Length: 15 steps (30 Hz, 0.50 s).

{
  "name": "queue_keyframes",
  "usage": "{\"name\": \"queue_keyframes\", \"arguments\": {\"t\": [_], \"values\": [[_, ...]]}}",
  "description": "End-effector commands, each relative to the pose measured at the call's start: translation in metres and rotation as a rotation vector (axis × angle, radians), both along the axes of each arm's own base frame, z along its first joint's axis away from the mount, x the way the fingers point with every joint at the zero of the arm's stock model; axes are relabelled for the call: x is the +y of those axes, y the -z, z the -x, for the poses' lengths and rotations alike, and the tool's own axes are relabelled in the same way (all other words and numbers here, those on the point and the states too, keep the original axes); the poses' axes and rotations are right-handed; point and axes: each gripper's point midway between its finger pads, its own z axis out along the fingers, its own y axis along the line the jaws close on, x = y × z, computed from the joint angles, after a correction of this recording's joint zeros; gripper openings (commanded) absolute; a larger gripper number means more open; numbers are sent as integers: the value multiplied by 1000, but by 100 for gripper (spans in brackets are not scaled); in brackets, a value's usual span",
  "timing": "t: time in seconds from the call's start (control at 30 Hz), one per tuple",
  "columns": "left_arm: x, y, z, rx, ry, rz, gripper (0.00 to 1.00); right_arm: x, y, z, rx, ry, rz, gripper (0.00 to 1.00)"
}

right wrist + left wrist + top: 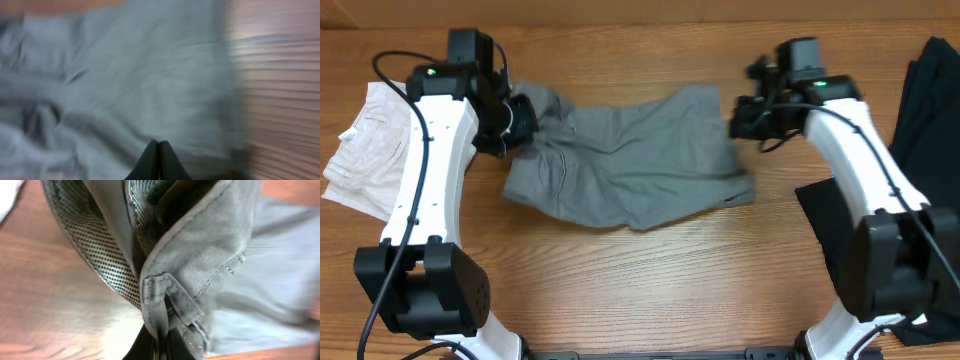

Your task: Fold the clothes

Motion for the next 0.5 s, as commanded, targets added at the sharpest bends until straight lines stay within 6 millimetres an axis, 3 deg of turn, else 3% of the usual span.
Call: {"name": "queue_keyframes", "arguments": {"t": [0.0, 0.17, 0.47], "values": [[-19, -36, -14, -105, 47, 112, 4, 58, 17, 14, 82, -98, -109, 4], [-38, -54, -21, -159, 82, 225, 4, 130, 51, 39, 161, -202, -153, 4], [-61, -72, -26, -206, 131, 379, 4, 199, 87, 76, 219, -280, -141, 4]]}}
